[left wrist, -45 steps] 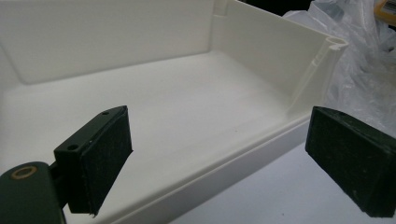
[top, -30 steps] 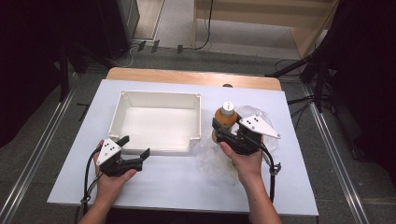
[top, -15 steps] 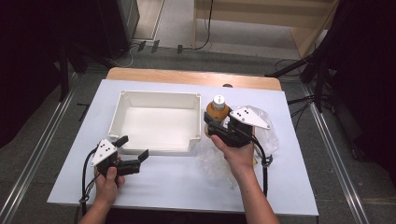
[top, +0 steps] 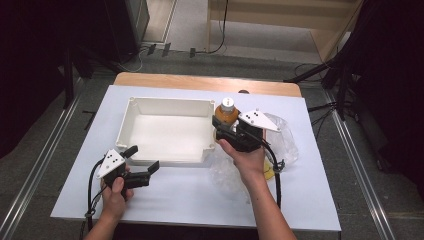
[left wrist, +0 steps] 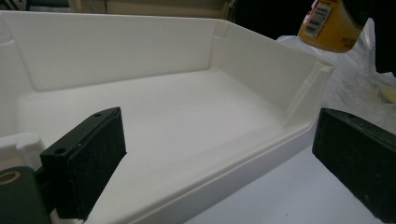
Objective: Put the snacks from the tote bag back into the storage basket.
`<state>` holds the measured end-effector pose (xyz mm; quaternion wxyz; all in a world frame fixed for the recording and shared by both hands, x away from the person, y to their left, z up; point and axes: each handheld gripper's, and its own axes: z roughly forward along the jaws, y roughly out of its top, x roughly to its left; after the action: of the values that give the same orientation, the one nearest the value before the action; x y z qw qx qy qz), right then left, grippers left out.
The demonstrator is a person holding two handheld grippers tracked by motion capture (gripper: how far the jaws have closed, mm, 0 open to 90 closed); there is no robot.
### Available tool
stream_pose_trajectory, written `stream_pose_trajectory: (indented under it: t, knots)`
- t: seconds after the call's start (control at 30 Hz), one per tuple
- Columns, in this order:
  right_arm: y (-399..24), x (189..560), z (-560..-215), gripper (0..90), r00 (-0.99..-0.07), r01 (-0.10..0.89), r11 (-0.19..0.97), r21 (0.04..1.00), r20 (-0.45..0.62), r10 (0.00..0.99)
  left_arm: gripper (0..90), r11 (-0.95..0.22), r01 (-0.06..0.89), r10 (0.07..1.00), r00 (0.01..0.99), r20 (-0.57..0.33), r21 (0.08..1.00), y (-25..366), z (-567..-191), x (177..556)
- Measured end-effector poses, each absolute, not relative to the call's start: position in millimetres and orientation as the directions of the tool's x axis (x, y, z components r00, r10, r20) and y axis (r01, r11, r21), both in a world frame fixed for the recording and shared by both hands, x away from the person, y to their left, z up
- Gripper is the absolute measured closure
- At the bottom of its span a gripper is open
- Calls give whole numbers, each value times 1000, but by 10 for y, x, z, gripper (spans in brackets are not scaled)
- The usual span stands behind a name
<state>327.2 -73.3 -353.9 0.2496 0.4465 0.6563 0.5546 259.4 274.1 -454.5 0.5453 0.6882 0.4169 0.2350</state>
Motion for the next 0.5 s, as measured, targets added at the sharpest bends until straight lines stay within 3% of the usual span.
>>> stream_pose_trajectory:
  t: [0.5]
  knots:
    - [-646,3387,-3516,303,-477,307,-13,952,166,863,31,-47,320,837,529,-138,946,2749,-4547,2595]
